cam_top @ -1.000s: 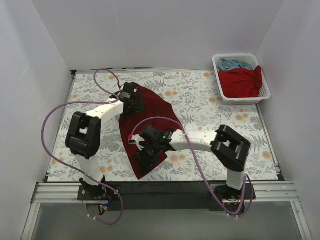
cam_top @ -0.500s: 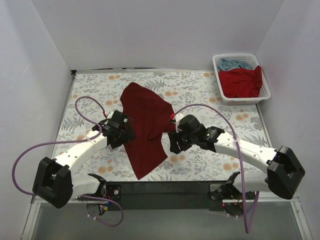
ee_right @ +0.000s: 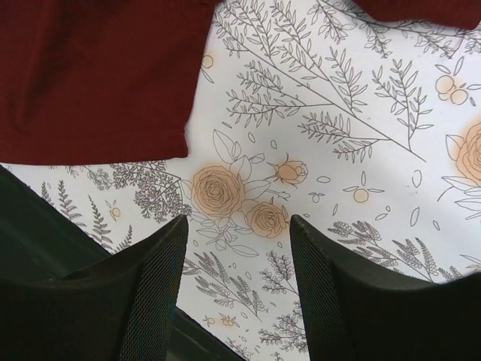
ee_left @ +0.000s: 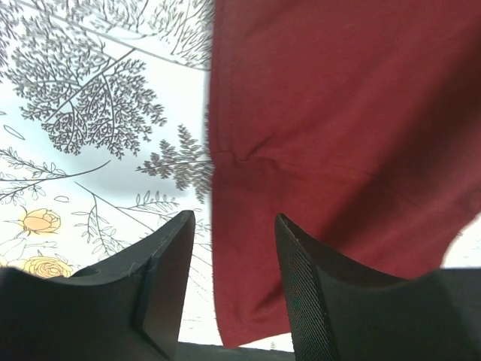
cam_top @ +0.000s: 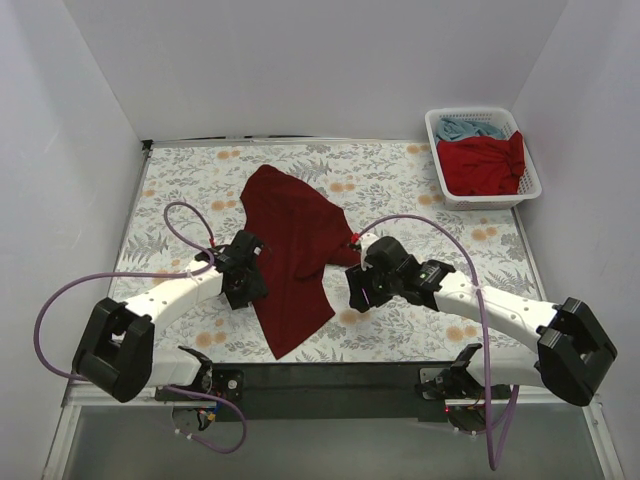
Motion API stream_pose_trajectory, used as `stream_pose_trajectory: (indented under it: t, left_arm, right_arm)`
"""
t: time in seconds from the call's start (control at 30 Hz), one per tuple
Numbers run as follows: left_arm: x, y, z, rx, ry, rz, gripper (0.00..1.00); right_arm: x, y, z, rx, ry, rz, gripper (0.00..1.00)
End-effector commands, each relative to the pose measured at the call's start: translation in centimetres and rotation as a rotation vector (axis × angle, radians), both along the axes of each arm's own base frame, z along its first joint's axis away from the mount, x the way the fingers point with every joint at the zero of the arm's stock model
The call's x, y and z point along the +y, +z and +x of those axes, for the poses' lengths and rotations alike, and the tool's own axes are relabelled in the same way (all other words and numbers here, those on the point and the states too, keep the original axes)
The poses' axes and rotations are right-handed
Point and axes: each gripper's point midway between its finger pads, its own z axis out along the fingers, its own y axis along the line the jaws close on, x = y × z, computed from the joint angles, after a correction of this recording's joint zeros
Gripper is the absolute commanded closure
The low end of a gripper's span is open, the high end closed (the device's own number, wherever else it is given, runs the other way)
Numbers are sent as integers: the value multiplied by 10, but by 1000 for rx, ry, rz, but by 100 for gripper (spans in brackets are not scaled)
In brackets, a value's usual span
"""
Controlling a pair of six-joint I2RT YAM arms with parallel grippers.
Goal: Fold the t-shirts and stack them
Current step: Flatten the tshirt out
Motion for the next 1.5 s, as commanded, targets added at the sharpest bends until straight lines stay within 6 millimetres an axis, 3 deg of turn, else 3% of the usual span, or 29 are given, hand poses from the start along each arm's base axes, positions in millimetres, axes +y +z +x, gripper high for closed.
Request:
stream_pose_trajectory:
  t: [0.0, 0.17, 0.43, 0.53, 0.57, 0.63, 0.67, 0.77, 0.9, 0.97, 1.17, 1.27, 1.37, 1.4, 1.47]
  left_arm:
    - [-2, -8, -2, 14, 4, 3, 55]
    - [2, -18, -2, 42, 1, 38, 55]
    - [4, -35, -8, 108, -14, 73, 57]
    - [3, -35, -8, 110, -19, 72, 75]
    - [3, -34, -8, 108, -21, 72, 85]
    - [5, -28, -5, 86, -15, 81, 98]
    - [5, -19, 1, 53, -11, 78, 100]
    - [14, 7, 8, -19, 7, 107, 100]
    - [18, 28, 13, -76, 8, 112, 100]
    - [20, 29, 11, -77, 10, 118, 100]
    - [27, 29, 11, -101, 28, 128, 100]
    - [31, 31, 16, -120, 46, 128, 100]
    - [39, 33, 22, -136, 66, 133, 100]
    - [41, 34, 24, -137, 69, 133, 100]
    - [50, 41, 35, -162, 87, 133, 100]
  right_arm:
    - [1, 12, 13, -54, -39, 48, 37]
    - [-4, 8, 17, -55, -49, 48, 37]
    - [-16, 13, 50, -92, -110, 76, 37]
    - [-20, 11, 68, -94, -136, 78, 36]
    - [-21, 12, 77, -96, -151, 92, 36]
    - [-18, 6, 89, -69, -156, 100, 35]
    - [-19, 5, 97, -63, -167, 110, 34]
    - [-10, -5, 112, -7, -153, 142, 34]
    - [0, -21, 131, 22, -155, 143, 35]
    - [5, -19, 142, 10, -155, 153, 35]
    - [14, -37, 160, 32, -155, 129, 38]
    - [15, -49, 162, 51, -138, 118, 43]
    - [16, -52, 166, 58, -115, 122, 76]
    - [14, -45, 171, 39, -119, 127, 94]
    - [0, -24, 182, -19, -145, 105, 99]
